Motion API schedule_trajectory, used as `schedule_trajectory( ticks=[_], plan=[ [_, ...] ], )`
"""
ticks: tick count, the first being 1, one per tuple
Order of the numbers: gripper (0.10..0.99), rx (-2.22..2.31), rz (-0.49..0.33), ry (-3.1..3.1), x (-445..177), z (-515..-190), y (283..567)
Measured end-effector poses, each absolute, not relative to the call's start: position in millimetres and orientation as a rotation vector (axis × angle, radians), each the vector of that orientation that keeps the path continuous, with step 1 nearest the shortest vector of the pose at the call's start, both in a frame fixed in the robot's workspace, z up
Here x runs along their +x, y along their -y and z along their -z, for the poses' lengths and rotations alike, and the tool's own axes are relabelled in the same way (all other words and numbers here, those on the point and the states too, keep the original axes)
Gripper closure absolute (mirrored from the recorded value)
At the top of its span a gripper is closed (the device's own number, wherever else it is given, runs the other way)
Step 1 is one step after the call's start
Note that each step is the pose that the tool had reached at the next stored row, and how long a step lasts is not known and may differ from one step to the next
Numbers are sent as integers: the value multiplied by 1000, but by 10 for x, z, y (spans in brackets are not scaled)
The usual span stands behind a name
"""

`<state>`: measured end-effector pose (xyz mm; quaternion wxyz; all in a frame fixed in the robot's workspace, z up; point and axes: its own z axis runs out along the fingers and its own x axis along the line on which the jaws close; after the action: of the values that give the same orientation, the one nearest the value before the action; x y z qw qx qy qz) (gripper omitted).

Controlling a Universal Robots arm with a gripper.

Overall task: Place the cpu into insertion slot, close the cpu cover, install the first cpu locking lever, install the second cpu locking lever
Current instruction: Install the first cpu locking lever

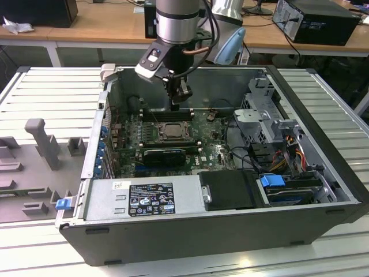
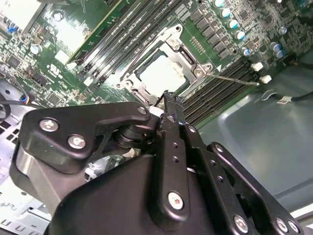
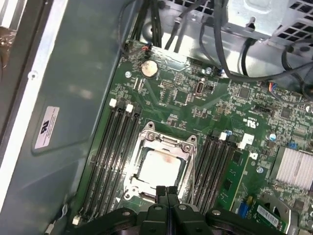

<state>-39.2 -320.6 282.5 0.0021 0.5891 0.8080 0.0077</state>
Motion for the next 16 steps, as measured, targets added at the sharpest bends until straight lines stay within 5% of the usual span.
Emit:
schedule_trajectory(
  ticks=[16],
  plan=[
    [980,1719,-24,-2625,-392,-2825,3206]
  ],
)
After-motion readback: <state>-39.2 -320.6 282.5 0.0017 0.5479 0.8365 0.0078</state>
